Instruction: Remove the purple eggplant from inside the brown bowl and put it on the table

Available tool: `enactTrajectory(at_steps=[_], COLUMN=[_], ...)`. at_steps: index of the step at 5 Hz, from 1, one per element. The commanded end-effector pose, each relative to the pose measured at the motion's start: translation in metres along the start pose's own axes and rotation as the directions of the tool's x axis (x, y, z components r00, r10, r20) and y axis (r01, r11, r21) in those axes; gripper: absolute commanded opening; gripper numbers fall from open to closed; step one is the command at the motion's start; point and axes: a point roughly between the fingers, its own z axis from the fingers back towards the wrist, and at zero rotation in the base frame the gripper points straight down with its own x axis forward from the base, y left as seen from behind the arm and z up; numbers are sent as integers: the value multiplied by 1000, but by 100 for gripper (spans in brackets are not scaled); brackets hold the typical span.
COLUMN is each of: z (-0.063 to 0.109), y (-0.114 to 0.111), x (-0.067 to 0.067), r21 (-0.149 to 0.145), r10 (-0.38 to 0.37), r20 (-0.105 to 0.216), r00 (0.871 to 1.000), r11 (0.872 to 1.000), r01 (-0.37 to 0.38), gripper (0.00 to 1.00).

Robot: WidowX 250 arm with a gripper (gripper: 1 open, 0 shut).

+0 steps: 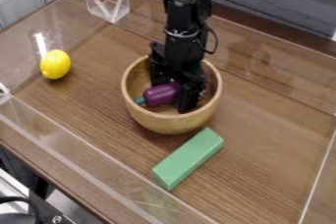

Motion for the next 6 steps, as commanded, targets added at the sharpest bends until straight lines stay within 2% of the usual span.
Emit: enactTrajectory(at_steps=[1,3,4,6], z=[6,7,6,17], y=[8,10,10,8], x=[6,10,10,6], r21=[7,2,-1,-12], r10=[21,30,36,53], r20=[42,59,61,68], r00=[999,998,997,996], r11=[1000,1000,999,999], r01=[-22,-30,-36,-53], gripper=[100,100,0,0])
